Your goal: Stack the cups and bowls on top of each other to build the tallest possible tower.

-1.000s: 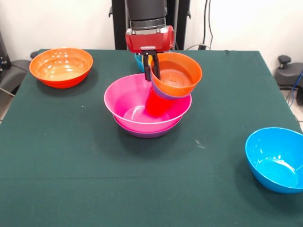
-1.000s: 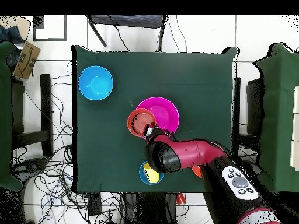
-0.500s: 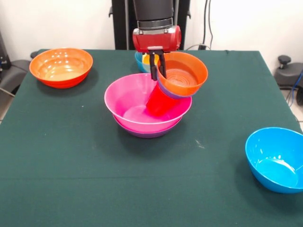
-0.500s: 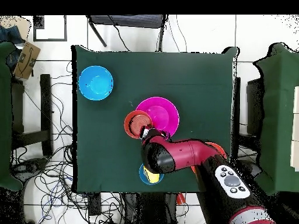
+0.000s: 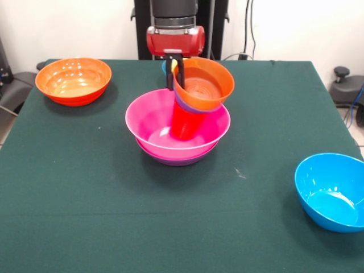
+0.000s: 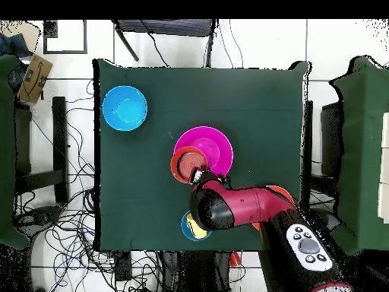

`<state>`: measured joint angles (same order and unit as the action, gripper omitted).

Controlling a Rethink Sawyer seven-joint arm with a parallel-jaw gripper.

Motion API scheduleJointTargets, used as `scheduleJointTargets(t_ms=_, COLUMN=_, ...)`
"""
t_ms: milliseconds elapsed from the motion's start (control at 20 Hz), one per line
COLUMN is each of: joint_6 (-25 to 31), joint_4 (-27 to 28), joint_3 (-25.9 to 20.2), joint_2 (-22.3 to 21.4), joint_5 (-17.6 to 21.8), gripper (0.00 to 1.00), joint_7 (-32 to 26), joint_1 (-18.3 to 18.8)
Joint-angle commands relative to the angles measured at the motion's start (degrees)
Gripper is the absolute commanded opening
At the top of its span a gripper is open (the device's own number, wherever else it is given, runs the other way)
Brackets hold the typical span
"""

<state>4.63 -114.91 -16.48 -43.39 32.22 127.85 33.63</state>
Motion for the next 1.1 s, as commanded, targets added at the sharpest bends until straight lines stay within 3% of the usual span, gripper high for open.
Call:
scheduleJointTargets(t_ms=50, joint_6=10.9, joint_4=-2.1, joint_3=3.0, joint_2=-1.2, joint_5=5.2, gripper=0.00, joint_7=-5.7, joint_1=-0.9)
scheduleJointTargets(t_ms=1100, joint_6=6.1, joint_4=-2.0, joint_3=0.6, joint_2=1.3, joint_5=6.3, gripper=0.00, joint_7=-3.3, joint_1=-0.6)
